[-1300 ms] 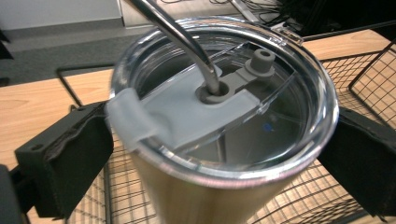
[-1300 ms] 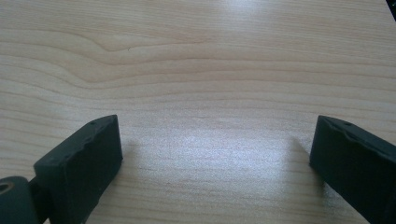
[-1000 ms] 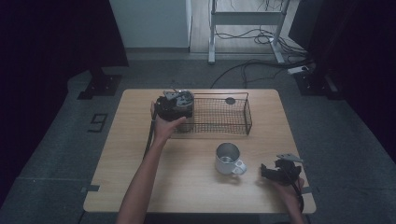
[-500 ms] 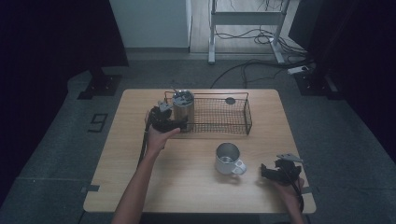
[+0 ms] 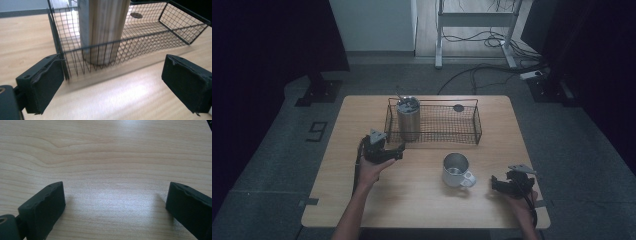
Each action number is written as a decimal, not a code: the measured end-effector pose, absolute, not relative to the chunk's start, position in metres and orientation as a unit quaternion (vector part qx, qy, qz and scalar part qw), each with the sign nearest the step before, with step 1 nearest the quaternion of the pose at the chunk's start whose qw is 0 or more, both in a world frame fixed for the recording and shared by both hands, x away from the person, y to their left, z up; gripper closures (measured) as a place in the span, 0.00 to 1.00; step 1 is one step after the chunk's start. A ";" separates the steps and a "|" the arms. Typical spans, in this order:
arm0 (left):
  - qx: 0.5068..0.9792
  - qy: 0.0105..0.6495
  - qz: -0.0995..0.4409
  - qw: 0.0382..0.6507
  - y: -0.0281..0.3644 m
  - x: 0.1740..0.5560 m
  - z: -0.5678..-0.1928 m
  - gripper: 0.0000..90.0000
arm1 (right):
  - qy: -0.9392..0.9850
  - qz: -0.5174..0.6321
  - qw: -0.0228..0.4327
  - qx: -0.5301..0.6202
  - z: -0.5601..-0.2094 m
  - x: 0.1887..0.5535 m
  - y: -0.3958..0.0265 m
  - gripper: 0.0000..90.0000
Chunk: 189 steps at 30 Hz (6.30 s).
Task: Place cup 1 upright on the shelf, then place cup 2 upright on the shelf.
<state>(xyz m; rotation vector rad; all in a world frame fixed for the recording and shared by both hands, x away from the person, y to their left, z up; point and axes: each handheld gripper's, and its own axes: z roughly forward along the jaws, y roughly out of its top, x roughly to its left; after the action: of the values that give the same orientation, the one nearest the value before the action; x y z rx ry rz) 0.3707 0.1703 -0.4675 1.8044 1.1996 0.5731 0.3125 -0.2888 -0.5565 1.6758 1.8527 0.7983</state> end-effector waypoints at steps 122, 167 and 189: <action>0.783 0.458 0.156 0.390 0.182 0.323 -0.520 0.14 | 0.757 0.420 0.177 0.468 -0.486 0.316 -0.153 0.00; 0.778 0.464 0.167 0.390 0.180 0.319 -0.520 0.16 | 0.740 0.441 0.213 0.461 -0.477 0.327 -0.155 0.08; 0.773 0.465 0.162 0.401 0.186 0.317 -0.513 0.16 | 0.722 0.455 0.227 0.469 -0.435 0.347 -0.150 0.08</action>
<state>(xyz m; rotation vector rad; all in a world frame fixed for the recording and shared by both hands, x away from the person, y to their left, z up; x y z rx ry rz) 0.3166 0.1860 -0.5126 1.9532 1.1750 0.4085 0.3473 -0.1499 -0.4349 1.2911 1.9897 1.2539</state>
